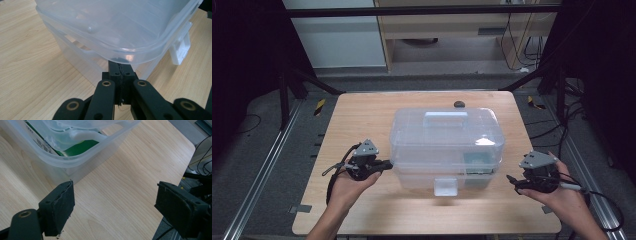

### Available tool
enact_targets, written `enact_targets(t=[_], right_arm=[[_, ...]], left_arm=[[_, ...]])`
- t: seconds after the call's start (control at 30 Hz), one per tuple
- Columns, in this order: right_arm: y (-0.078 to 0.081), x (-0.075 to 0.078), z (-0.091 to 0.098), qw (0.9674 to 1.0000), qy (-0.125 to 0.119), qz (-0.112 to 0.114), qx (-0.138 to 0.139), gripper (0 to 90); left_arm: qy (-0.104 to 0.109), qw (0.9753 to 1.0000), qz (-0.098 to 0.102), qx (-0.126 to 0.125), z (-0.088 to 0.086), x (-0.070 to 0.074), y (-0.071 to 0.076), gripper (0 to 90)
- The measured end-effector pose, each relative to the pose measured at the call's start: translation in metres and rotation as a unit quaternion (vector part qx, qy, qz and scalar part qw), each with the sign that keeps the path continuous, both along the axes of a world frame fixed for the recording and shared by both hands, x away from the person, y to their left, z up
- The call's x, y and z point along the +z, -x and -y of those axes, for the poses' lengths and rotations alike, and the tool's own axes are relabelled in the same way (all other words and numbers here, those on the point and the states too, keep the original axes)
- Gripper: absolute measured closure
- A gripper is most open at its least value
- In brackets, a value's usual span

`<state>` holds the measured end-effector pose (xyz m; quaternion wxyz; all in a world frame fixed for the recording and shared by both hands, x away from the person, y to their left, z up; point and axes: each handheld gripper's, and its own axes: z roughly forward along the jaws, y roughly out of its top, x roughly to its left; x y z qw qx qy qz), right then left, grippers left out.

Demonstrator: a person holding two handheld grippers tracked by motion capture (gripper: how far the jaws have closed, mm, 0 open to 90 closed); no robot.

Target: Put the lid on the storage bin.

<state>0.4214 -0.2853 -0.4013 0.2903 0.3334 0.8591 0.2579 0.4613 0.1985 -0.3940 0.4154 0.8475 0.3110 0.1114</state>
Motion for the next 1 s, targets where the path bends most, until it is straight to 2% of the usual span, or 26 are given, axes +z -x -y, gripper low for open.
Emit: enact_targets(t=[0.13, 0.3, 0.33, 0.4, 0.43, 0.53, 0.63, 0.67, 0.7, 0.83, 1.0], right_arm=[[-0.001, -0.005, 0.003, 1.0, -0.004, -0.003, -0.004, 15.7], [-0.002, -0.007, 0.006, 0.9999, -0.007, -0.005, -0.009, 15.8], [-0.002, -0.007, 0.006, 0.9999, -0.007, -0.005, -0.009, 15.8], [-0.002, -0.008, 0.007, 0.9999, -0.007, -0.004, -0.012, 15.8], [-0.003, -0.008, 0.008, 0.9998, -0.006, -0.003, -0.017, 16.0], [-0.008, -0.01, 0.01, 0.9997, -0.002, -0.002, -0.026, 16.4], [-0.016, -0.013, 0.013, 0.9992, 0.001, 0.001, -0.04, 18.2], [-0.016, -0.013, 0.013, 0.9992, 0.001, 0.001, -0.04, 18.2], [-0.025, -0.017, 0.017, 0.9983, 0.001, 0.005, -0.059, 18.6], [-0.043, -0.024, 0.021, 0.9968, -0.003, 0.003, -0.08, 19.2], [-0.069, -0.034, 0.026, 0.9941, -0.012, -0.003, -0.107, 20.7]], left_arm=[[-0.007, 1.0, -0.007, 0.001, -0.002, -0.003, 0.002, 90.0], [-0.002, 0.9999, -0.011, -0.002, -0.003, -0.005, 0.0, 90.0], [-0.007, 0.9999, -0.009, -0.002, -0.004, -0.004, 0.0, 90.0], [-0.036, 0.9993, -0.002, 0.003, -0.006, -0.005, 0.0, 90.0], [-0.048, 0.9988, 0.003, 0.012, -0.012, -0.006, -0.003, 90.0], [-0.06, 0.9973, 0.01, 0.039, -0.026, -0.005, -0.01, 90.0], [-0.064, 0.9956, 0.014, 0.066, -0.041, -0.007, -0.021, 90.0], [-0.064, 0.9956, 0.014, 0.066, -0.041, -0.007, -0.021, 90.0], [-0.072, 0.9933, 0.021, 0.088, -0.049, -0.01, -0.03, 89.9], [-0.092, 0.9883, 0.017, 0.12, -0.064, -0.026, -0.049, 89.9], [-0.098, 0.9844, 0.003, 0.146, -0.075, -0.045, -0.069, 89.9]])
